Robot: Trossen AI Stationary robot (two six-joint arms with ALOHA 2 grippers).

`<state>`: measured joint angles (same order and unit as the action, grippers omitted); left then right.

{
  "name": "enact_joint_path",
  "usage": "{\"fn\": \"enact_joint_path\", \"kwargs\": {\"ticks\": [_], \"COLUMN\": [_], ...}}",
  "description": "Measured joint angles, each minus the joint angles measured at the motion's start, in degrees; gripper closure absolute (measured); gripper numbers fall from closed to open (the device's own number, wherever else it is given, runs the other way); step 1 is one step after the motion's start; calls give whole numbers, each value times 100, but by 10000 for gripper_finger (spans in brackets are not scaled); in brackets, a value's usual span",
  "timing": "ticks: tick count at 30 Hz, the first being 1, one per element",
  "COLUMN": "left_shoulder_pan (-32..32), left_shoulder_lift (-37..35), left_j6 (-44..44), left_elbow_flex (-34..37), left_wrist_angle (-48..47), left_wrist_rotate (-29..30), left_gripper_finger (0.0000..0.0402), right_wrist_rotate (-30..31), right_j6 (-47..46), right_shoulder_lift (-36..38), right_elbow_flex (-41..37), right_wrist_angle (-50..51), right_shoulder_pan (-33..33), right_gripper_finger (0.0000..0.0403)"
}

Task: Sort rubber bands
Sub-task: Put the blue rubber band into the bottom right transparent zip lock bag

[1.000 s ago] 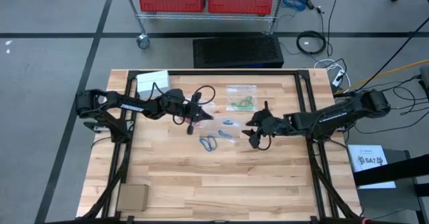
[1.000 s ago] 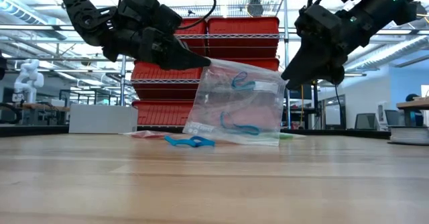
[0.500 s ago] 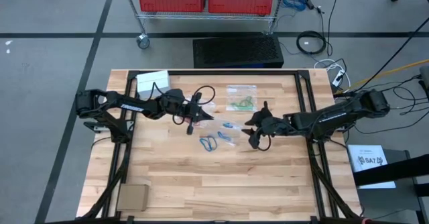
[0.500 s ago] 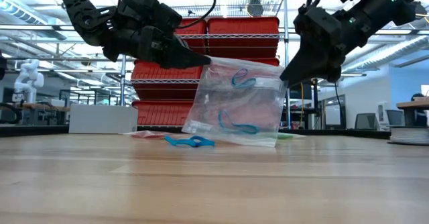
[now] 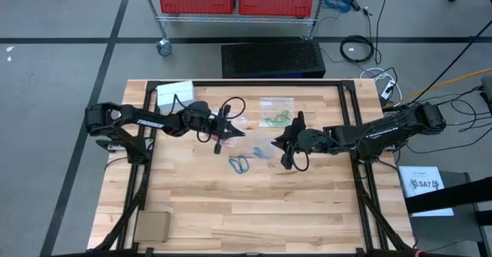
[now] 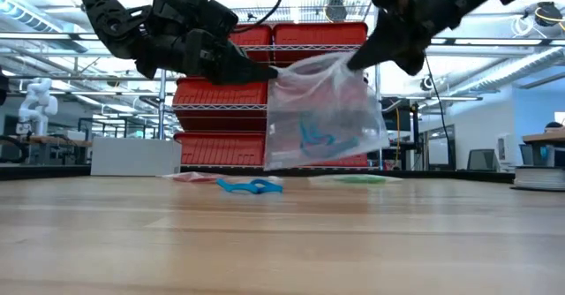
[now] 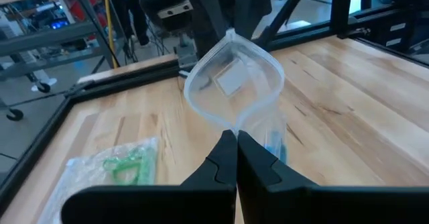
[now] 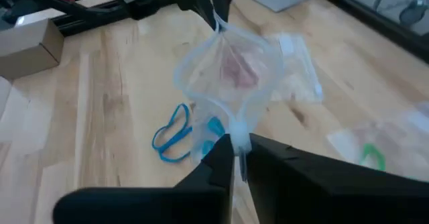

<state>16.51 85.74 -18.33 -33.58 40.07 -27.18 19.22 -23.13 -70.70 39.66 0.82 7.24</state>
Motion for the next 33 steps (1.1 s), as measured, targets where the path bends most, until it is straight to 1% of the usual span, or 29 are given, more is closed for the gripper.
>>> {"fn": "enact_joint_path", "kwargs": {"ticks": [5,8,10,16,21,25,28,29,31,33], "left_shoulder_pan": [-11,-9,0,24,203,378,474,503,542,584], "left_shoulder_lift": [-77,-77,-77,-77,-79,-82,-123,-187,-361,-592], "left_j6": [2,4,7,2,106,129,133,136,137,135], "left_elbow_flex": [0,0,7,20,20,30,157,213,291,437], "left_wrist_angle": [24,-14,-39,-55,-78,-236,-83,-61,-6,1], "left_wrist_rotate": [2,28,77,378,479,492,494,490,487,476], "left_gripper_finger": [401,401,401,401,401,401,401,401,401,401], "right_wrist_rotate": [22,21,20,-30,-403,-477,-824,-986,-1070,-1054], "right_j6": [191,36,-185,-653,-776,-864,-760,-756,-760,-629], "right_shoulder_lift": [2,2,13,244,265,-268,-889,-1115,-1590,-2029], "right_elbow_flex": [263,265,265,266,304,304,304,304,306,412], "right_wrist_angle": [356,667,873,1376,1332,884,19,-315,-906,-1058], "right_shoulder_pan": [-15,-15,-15,33,170,305,330,314,298,293], "right_gripper_finger": [392,385,367,294,249,232,231,231,231,231]}}
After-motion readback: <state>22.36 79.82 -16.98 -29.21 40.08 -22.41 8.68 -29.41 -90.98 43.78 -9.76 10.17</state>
